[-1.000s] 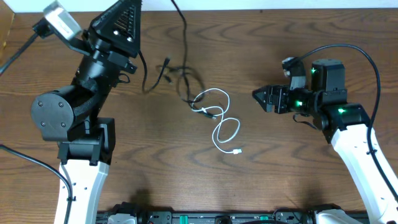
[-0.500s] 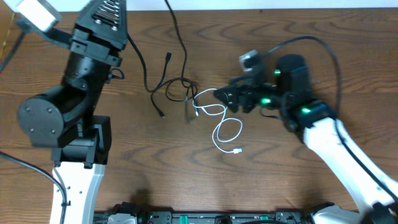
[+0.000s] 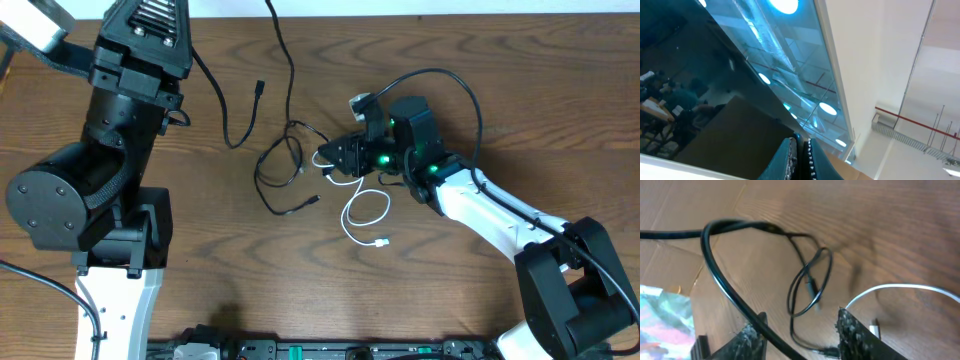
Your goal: Untangle cables
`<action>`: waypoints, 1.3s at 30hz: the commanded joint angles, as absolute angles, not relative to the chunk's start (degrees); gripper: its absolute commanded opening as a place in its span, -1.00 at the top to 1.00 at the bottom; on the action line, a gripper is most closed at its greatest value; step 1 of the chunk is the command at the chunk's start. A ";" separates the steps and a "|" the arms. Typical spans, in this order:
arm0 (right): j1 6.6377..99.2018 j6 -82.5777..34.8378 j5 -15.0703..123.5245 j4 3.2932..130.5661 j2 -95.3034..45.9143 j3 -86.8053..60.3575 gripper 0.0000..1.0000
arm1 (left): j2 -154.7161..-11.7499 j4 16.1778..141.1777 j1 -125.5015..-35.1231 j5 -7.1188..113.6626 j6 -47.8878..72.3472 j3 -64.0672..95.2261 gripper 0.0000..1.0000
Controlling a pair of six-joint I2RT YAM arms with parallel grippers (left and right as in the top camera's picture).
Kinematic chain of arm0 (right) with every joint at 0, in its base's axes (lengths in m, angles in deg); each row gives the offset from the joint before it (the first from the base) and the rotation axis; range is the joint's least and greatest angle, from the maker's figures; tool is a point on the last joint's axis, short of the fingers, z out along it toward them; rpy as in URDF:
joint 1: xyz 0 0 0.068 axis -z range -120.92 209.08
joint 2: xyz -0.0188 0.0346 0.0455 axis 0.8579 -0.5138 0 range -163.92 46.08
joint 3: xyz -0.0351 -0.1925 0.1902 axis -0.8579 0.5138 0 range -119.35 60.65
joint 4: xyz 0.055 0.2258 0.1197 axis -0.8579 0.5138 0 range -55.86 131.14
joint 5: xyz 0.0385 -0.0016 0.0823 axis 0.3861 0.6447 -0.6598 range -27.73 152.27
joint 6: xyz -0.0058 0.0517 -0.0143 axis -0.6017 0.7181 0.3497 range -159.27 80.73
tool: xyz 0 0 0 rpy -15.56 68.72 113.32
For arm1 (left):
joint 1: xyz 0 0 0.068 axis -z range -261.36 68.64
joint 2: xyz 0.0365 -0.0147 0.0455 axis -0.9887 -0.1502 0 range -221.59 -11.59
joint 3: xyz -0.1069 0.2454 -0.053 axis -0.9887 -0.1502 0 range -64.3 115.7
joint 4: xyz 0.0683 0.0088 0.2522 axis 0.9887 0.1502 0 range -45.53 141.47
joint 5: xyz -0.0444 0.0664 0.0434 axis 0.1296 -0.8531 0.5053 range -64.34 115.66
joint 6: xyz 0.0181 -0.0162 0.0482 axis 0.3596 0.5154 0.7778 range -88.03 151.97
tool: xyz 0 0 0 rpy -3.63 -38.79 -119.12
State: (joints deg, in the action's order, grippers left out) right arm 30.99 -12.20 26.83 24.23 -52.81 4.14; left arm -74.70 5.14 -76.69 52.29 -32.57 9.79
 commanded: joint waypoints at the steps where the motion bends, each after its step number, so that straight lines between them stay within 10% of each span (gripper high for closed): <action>1: 30.46 -11.96 29.39 25.04 -53.32 3.81 0.56 | -74.00 4.48 -76.52 51.94 -32.87 11.49 0.85; 5: 30.90 -13.07 31.97 28.84 -53.29 3.79 0.98 | -74.00 4.51 -76.56 51.94 -32.81 11.49 0.85; 14: 50.42 -18.30 51.53 56.45 -42.45 3.75 0.98 | -74.04 28.37 -83.19 51.28 -14.86 11.47 0.85; 27: 67.47 -20.05 49.21 60.45 -26.28 3.49 0.98 | -77.60 50.49 -86.51 32.84 9.95 11.47 0.85; 39: 68.65 -21.51 22.55 60.30 -26.04 -18.48 0.98 | -85.50 77.64 -86.25 30.41 15.67 11.45 0.85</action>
